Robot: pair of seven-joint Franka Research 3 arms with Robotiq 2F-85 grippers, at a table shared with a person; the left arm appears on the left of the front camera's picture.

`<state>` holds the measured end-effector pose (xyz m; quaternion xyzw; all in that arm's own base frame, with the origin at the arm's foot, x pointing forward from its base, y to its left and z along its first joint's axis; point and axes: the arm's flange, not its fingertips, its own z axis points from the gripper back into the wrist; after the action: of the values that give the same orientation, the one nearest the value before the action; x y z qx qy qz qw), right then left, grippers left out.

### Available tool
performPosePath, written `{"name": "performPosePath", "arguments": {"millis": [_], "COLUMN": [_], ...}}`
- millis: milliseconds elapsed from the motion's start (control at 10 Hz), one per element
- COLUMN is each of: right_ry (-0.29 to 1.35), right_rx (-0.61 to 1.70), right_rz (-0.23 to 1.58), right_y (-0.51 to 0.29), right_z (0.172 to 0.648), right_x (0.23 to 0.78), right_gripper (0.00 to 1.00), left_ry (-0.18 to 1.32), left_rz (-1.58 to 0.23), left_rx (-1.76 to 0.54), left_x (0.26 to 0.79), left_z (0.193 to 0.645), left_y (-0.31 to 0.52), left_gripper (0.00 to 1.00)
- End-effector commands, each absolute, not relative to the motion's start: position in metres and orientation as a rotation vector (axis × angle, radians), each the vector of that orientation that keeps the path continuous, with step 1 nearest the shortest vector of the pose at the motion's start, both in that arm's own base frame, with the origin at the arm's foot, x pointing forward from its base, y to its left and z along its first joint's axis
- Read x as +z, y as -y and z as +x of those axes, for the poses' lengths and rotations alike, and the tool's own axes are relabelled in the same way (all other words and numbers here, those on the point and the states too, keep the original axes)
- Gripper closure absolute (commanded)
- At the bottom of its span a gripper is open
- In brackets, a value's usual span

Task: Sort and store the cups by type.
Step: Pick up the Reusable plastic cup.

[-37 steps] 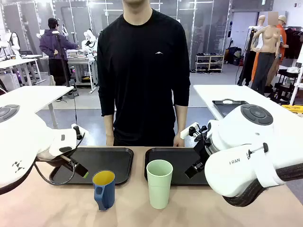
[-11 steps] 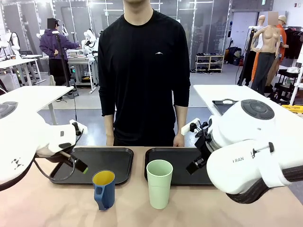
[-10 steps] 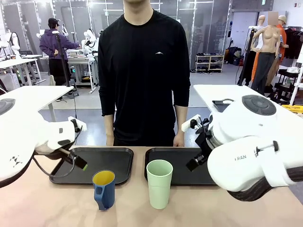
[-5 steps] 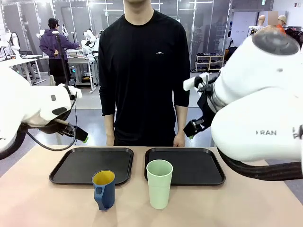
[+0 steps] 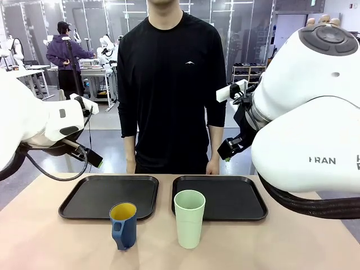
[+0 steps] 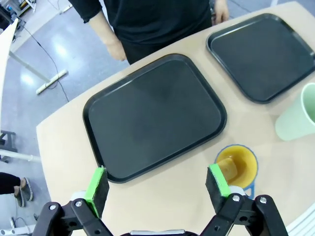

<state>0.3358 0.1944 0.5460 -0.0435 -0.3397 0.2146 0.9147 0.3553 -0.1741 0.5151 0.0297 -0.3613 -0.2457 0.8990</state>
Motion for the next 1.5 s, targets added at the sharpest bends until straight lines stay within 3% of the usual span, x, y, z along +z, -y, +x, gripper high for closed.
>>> {"name": "performPosePath", "arguments": {"millis": [0,300,700,1400], "right_ry": [0.741,0.681,0.581,0.517], "right_rx": [0.417,0.332,0.224,0.168], "right_rz": [-0.123,-0.18,-0.182,-0.109], "right_y": [-0.178,-0.126,-0.064,-0.038], "right_z": [0.343,0.371,0.423,0.448], "right_x": [0.533,0.506,0.468,0.442], "right_gripper": [0.0,0.0,0.0,0.0], "left_ry": [0.744,0.692,0.64,0.608], "left_rz": [0.091,0.161,0.088,0.061], "left_rx": [-0.47,-0.324,-0.17,-0.177], "left_x": [0.508,0.481,0.44,0.422], "left_z": [0.367,0.41,0.468,0.478], "left_y": [0.164,0.113,0.05,0.038], "left_gripper": [0.0,0.0,0.0,0.0]}}
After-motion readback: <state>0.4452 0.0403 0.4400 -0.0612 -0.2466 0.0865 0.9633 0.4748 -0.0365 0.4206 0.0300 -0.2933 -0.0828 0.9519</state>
